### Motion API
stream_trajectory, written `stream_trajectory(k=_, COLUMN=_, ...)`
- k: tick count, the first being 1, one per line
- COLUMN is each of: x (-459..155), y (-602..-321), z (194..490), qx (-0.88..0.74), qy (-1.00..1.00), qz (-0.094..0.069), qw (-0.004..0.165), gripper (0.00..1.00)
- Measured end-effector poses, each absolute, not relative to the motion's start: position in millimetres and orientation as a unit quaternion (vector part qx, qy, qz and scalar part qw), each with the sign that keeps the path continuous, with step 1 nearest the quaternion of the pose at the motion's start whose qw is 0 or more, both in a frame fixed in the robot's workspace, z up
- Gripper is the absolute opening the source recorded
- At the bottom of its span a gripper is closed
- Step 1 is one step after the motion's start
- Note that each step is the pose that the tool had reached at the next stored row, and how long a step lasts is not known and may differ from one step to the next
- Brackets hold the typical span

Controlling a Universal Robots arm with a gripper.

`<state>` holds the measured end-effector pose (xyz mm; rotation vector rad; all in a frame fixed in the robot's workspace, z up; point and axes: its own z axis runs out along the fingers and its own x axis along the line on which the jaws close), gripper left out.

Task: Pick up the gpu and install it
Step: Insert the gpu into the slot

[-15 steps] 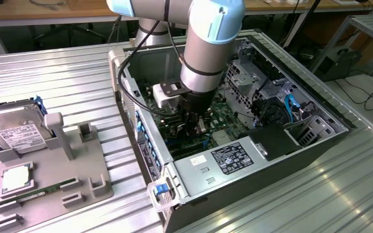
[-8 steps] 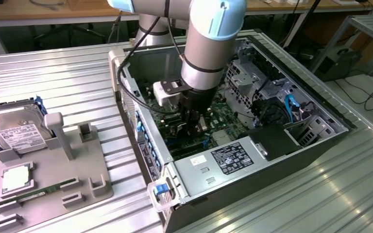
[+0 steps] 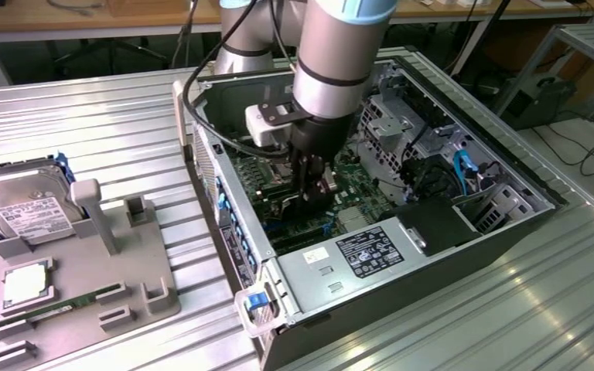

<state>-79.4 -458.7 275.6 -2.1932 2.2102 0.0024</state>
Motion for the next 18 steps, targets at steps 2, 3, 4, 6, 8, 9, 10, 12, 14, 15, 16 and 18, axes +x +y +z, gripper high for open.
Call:
stream_trajectory(k=2, x=-79.4, y=-458.6, z=284.7, qx=-0.704, qy=0.710, qz=0.000, qw=0.015, gripper=0.35)
stream_trajectory(k=3, x=-79.4, y=-458.5, z=285.5, qx=-0.704, qy=0.710, qz=0.000, qw=0.015, gripper=0.35)
stream_trajectory(k=4, x=-79.4, y=-458.5, z=285.5, qx=-0.704, qy=0.710, qz=0.000, qw=0.015, gripper=0.34)
stream_trajectory(k=6, x=-79.5, y=-458.6, z=285.6, qx=-0.704, qy=0.710, qz=0.000, qw=0.015, gripper=0.27)
stream_trajectory(k=8, x=-79.5, y=-458.6, z=285.7, qx=-0.704, qy=0.710, qz=0.000, qw=0.015, gripper=0.20)
stream_trajectory(k=9, x=-79.4, y=-458.6, z=285.8, qx=-0.704, qy=0.710, qz=0.000, qw=0.015, gripper=0.15)
stream_trajectory(k=10, x=-79.4, y=-458.6, z=285.7, qx=-0.704, qy=0.710, qz=0.000, qw=0.015, gripper=0.15)
stream_trajectory(k=12, x=-79.5, y=-458.6, z=285.8, qx=-0.704, qy=0.710, qz=0.000, qw=0.015, gripper=0.11)
stream_trajectory(k=14, x=-79.4, y=-458.6, z=285.9, qx=-0.704, qy=0.710, qz=0.000, qw=0.015, gripper=0.11)
stream_trajectory(k=15, x=-79.5, y=-458.6, z=285.9, qx=-0.704, qy=0.710, qz=0.000, qw=0.015, gripper=0.11)
stream_trajectory(k=16, x=-79.4, y=-458.6, z=286.1, qx=-0.704, qy=0.710, qz=0.000, qw=0.015, gripper=0.11)
stream_trajectory(k=18, x=-79.5, y=-458.6, z=286.2, qx=-0.704, qy=0.710, qz=0.000, qw=0.015, gripper=0.11)
